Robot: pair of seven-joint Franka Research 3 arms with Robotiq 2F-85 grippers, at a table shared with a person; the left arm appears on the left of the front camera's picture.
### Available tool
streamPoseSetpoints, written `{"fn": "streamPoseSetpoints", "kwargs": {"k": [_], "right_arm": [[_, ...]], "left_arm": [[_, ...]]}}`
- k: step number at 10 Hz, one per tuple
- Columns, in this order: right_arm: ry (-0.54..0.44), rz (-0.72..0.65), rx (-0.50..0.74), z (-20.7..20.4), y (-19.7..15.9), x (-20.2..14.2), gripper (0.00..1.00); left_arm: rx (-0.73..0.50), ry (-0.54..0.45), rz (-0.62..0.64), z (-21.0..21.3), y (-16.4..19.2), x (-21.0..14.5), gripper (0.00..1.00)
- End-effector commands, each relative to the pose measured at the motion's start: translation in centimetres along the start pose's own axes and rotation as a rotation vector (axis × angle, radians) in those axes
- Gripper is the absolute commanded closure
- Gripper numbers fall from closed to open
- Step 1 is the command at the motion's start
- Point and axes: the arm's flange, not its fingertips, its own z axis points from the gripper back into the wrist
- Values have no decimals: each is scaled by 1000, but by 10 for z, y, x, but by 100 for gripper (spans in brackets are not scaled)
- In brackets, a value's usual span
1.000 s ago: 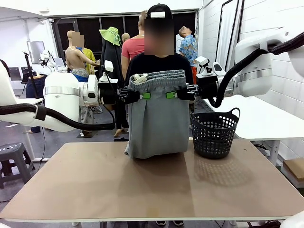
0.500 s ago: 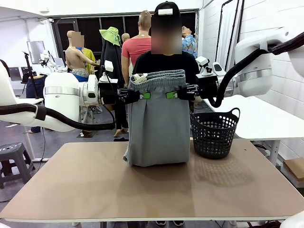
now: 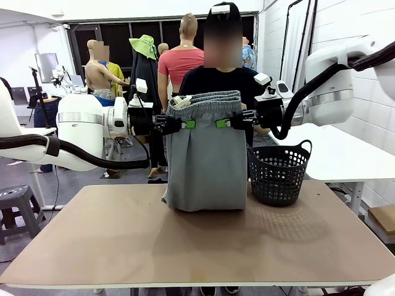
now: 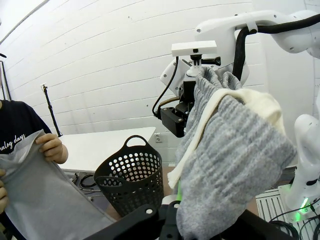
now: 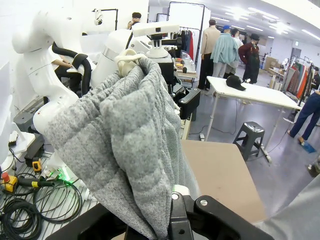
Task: Fold the training pants.
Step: Release the ends of the Training pants and then grab the overlapped ends.
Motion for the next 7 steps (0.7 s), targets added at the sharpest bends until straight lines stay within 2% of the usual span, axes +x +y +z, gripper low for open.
{"fn": "streamPoseSetpoints", "kwargs": {"k": [1, 7], "right_arm": [[-10, -1, -10, -1, 4, 2, 100], [-10, -1, -10, -1, 4, 2, 100]], "left_arm": [[11, -5, -2, 0, -1, 4, 100], [11, -5, -2, 0, -1, 4, 100]]}}
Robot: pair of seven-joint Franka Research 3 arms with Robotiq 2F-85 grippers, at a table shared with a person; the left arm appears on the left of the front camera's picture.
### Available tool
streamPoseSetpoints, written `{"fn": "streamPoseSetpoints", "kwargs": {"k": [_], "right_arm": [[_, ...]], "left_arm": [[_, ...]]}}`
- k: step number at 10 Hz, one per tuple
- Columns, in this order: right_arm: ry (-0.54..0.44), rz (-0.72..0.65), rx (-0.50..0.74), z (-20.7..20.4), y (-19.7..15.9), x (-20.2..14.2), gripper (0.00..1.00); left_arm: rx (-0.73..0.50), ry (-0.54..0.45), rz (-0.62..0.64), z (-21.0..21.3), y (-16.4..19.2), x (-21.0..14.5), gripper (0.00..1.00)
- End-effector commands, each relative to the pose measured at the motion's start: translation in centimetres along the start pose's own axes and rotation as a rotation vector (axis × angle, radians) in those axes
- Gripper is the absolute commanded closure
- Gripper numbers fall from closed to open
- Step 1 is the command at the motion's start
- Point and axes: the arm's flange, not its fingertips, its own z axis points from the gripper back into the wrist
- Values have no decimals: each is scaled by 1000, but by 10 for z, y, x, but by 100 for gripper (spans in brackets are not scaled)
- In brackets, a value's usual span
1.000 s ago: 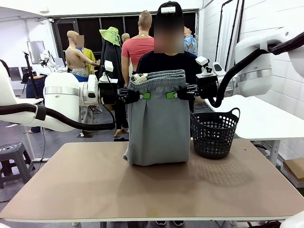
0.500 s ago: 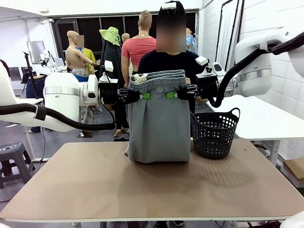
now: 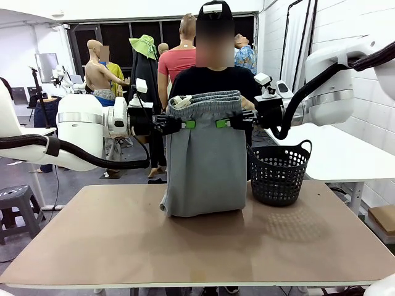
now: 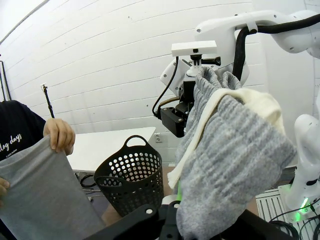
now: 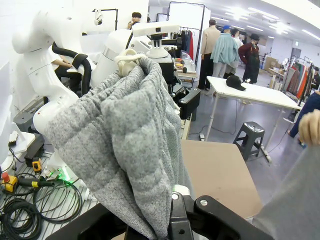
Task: Fold the training pants.
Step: Release the ends of the Training pants and then grab the overlapped ends.
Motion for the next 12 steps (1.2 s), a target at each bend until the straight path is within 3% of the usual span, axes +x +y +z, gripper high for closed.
{"fn": "streamPoseSetpoints", "kwargs": {"k": [1, 12], "right_arm": [[-10, -1, -10, -1, 4, 2, 100], [-10, -1, -10, -1, 4, 2, 100]], "left_arm": [[11, -5, -2, 0, -1, 4, 100], [11, -5, -2, 0, -1, 4, 100]]}}
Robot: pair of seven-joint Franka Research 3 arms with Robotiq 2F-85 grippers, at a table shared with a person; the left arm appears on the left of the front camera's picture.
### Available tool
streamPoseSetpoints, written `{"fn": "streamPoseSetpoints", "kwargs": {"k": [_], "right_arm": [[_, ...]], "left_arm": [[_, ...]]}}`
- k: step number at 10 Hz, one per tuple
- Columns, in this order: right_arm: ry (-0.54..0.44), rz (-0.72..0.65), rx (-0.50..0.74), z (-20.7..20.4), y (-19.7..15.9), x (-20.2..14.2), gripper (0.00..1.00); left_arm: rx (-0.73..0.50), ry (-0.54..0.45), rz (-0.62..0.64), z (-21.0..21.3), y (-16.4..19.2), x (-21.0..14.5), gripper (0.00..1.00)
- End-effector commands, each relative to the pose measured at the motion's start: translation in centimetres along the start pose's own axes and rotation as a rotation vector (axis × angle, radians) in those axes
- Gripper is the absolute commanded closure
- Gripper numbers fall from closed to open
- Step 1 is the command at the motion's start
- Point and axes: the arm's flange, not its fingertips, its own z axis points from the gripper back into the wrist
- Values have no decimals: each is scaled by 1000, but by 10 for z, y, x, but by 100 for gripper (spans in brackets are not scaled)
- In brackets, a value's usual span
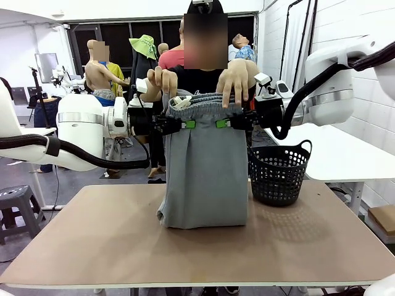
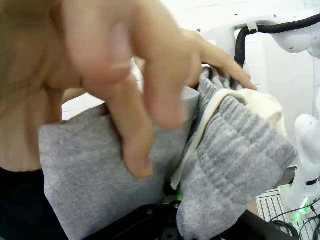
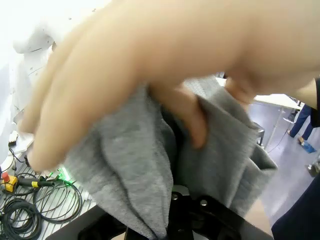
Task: Fold the training pants.
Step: Release the ends of the Training pants and then grab the overlapped ends.
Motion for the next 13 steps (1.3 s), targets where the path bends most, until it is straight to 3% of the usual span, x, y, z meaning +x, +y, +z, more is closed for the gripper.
{"fn": "streamPoseSetpoints", "kwargs": {"k": [1, 13], "right_arm": [[-10, -1, -10, -1, 3, 1, 100], [-10, -1, -10, -1, 3, 1, 100]], "left_arm": [[11, -5, -2, 0, -1, 4, 100], [11, -5, -2, 0, -1, 4, 100]]}}
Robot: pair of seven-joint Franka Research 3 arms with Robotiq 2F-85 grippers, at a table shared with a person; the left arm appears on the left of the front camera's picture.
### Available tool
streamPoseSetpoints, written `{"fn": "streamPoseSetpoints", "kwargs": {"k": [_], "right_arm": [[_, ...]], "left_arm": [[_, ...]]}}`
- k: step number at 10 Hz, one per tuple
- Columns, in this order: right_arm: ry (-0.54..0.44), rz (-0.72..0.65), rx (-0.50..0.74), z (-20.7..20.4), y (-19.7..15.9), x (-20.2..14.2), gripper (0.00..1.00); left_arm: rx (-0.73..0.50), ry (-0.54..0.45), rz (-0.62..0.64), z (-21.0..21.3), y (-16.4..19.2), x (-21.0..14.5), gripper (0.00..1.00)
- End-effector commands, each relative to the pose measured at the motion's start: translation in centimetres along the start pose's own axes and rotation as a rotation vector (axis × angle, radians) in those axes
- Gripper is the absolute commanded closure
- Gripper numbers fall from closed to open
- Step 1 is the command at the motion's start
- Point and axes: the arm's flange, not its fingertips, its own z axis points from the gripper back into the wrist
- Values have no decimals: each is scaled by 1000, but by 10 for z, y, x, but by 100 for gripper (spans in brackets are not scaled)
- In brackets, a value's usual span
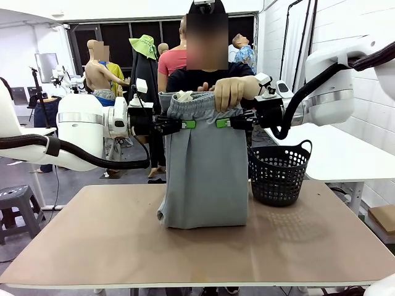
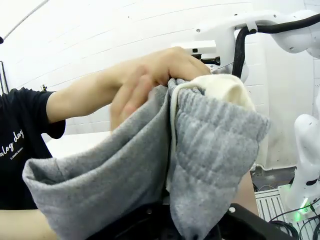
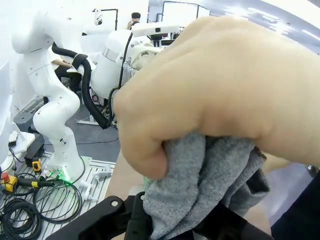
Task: Fold the training pants.
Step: Release the ends of the Training pants and then grab the overlapped ends.
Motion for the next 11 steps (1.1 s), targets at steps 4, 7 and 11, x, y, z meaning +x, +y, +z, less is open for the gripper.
{"fn": "streamPoseSetpoints", "kwargs": {"k": [4, 7, 11], "right_arm": [[-10, -2, -9, -1, 3, 1, 100], [-10, -2, -9, -1, 3, 1, 100], [-10, -2, -9, -1, 3, 1, 100]], "left_arm": [[13, -5, -2, 0, 0, 4, 100], [13, -5, -2, 0, 0, 4, 100], [13, -5, -2, 0, 0, 4, 100]]}}
